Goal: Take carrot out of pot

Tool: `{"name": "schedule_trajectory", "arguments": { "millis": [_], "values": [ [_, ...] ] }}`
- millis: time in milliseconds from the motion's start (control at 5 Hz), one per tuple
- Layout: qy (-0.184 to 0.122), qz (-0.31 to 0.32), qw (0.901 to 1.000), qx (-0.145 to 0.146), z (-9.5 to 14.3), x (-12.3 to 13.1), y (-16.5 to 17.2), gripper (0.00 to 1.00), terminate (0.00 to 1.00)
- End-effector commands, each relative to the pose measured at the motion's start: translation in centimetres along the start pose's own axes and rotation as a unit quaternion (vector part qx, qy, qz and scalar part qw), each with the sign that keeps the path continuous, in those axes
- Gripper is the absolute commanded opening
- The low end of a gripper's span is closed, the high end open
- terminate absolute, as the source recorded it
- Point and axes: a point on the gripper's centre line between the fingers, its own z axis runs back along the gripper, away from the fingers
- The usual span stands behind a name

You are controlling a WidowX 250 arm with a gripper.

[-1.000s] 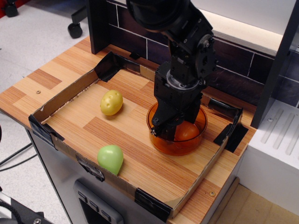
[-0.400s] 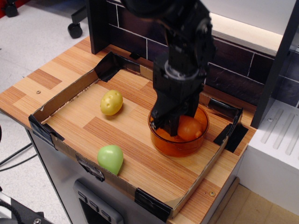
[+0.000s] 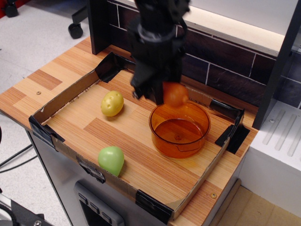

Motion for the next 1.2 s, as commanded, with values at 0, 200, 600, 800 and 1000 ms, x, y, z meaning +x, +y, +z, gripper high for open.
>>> {"name": "schedule_trajectory", "arguments": {
  "millis": [0, 200, 600, 800, 1000],
  "values": [
    [-0.032, 0.047, 0.9978, -0.032, 1.4, 6.2, -1.5, 0.00, 0.00],
    [-0.049, 0.069, 0.9961, -0.025, 0.1, 8.4, -2.0, 0.00, 0.00],
    [-0.104, 0.118, 0.9876, -0.007, -2.7, 12.8, -2.6, 0.00, 0.00],
    [-0.107, 0.130, 0.9857, 0.001, -3.3, 13.3, -3.0, 0.00, 0.00],
    [-0.117, 0.123, 0.9854, 0.011, -4.3, 13.2, -3.0, 0.00, 0.00]
  ]
}}
